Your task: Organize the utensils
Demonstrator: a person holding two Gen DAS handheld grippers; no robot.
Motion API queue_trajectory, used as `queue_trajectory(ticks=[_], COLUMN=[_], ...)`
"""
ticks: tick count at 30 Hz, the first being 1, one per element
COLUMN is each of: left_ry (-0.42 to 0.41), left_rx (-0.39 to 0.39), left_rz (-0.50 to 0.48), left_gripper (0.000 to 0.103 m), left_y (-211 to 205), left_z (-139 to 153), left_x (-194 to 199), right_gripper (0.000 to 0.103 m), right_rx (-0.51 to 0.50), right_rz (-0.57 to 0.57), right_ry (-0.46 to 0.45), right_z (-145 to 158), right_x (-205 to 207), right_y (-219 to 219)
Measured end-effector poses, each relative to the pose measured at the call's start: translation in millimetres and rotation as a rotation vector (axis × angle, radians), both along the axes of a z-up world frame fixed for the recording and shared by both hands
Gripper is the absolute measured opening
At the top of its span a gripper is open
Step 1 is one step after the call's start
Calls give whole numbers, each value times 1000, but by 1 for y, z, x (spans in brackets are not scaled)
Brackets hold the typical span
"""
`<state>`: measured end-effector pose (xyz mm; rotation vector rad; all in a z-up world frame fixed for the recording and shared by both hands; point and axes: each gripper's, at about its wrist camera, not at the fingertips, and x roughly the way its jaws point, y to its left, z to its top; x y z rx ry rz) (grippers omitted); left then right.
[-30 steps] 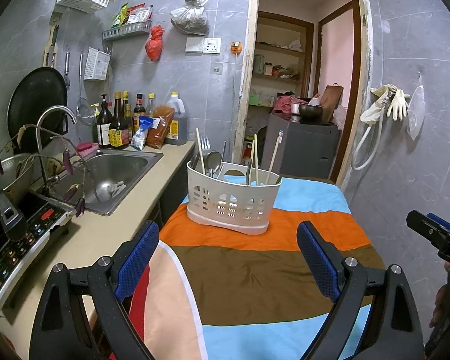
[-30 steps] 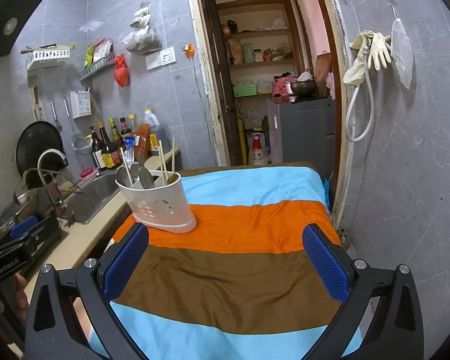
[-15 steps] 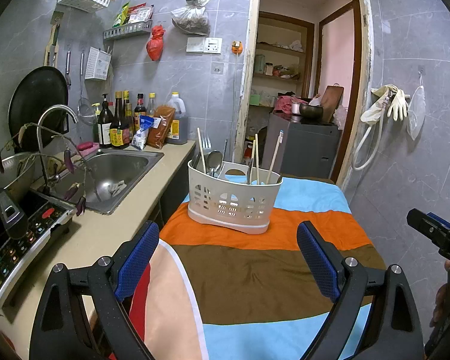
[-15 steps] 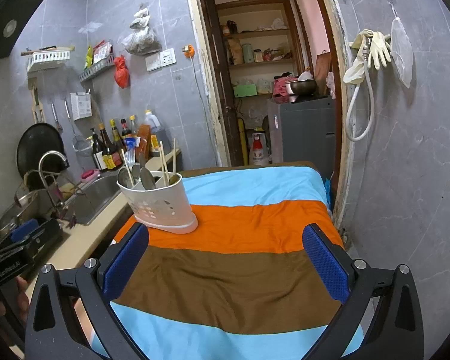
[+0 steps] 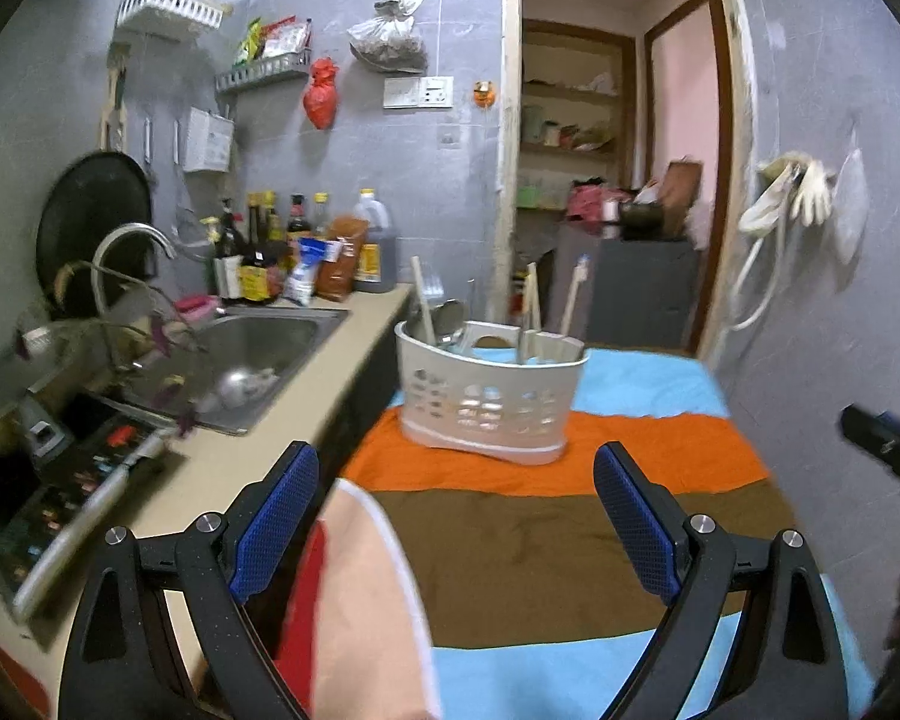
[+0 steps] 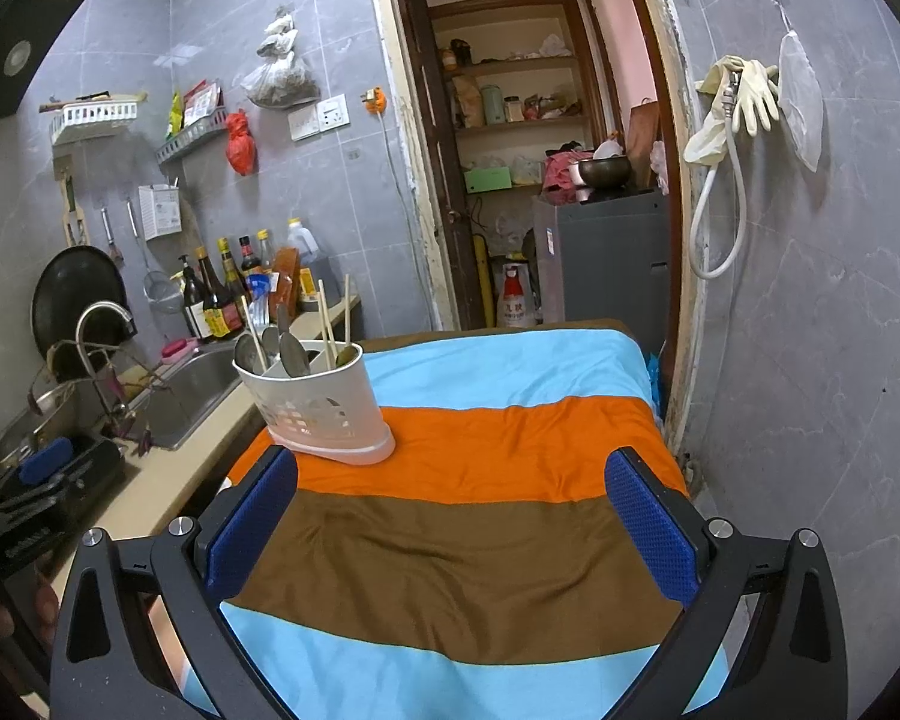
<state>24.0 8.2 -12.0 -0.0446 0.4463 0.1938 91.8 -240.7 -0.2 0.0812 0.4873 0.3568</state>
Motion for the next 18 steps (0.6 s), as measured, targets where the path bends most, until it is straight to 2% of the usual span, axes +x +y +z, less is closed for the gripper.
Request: queue_trajectory(ticks=[18], left_ry=[-32], left_rx=[35], left_rz=[-10], left_gripper=[90], left_y=[-7], left_z=[-3], left_x=[-4], right_gripper=[103], right_rx=[-1], right_rz=[1], right_ry=[3], right_z=[-2], right_x=[-3], right_y=[3])
